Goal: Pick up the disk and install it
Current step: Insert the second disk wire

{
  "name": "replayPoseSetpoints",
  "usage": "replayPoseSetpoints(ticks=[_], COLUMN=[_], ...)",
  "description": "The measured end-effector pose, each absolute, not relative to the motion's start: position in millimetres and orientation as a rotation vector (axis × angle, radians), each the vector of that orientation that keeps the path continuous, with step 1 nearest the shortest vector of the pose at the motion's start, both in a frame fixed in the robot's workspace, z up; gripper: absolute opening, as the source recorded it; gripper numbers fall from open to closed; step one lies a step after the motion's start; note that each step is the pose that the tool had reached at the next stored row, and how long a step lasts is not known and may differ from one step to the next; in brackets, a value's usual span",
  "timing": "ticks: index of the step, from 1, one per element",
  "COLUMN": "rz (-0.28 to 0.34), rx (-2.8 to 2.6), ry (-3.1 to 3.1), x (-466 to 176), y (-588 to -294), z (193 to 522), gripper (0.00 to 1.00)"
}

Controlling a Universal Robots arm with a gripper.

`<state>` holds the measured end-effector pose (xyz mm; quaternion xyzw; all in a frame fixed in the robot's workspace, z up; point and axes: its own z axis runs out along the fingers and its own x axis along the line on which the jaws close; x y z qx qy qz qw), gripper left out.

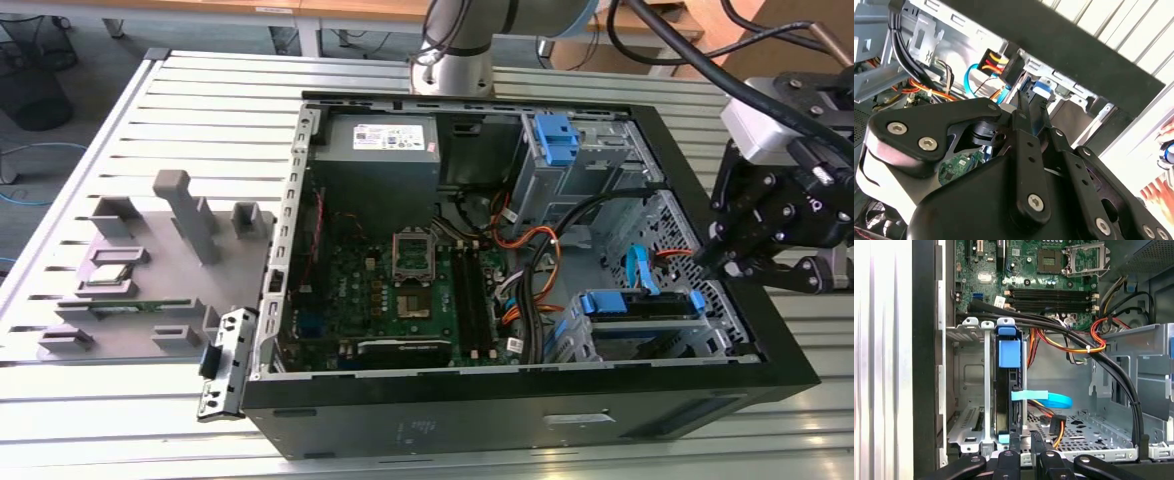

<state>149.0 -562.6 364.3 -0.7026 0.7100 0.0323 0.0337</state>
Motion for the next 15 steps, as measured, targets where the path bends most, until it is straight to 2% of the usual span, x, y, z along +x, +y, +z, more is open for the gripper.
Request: replayPoseSetpoints(ticks=[15], rz=[0.101], rx=[-2.166], ry=[2.18], x=[164.1], y=[-554.9], z=[364.0], gripper=[0.24])
